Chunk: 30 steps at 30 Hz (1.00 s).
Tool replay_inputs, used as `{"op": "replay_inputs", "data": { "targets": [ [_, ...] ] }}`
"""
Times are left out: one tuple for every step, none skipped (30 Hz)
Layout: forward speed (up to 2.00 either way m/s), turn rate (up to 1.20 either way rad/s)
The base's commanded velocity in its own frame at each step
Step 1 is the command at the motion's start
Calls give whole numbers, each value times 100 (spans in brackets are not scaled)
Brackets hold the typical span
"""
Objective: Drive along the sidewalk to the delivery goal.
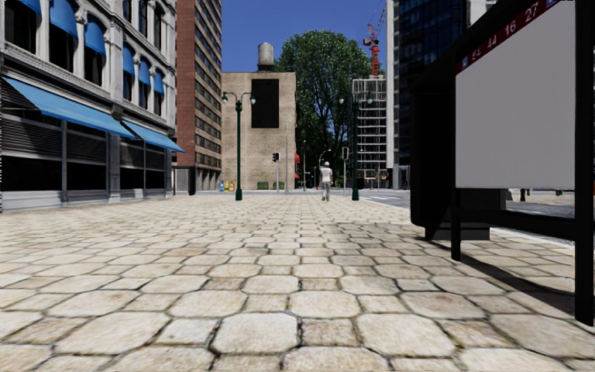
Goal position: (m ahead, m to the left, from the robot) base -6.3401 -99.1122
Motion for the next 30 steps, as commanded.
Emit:
{"op": "replay_inputs", "data": {
  "targets": [
    [200,0],
    [200,0],
    [200,0],
    [200,0],
    [200,0],
    [200,0],
    [200,0],
    [200,0],
    [200,0],
    [200,0],
    [200,0],
    [200,0],
    [200,0],
    [200,0],
    [200,0],
    [200,0],
    [200,0],
    [200,0],
    [200,0],
    [200,0],
    [200,0],
    [200,0],
    [200,0],
    [200,0],
    [200,0],
    [200,0],
    [200,0],
    [200,0],
    [200,0],
    [200,0]
  ]
}}
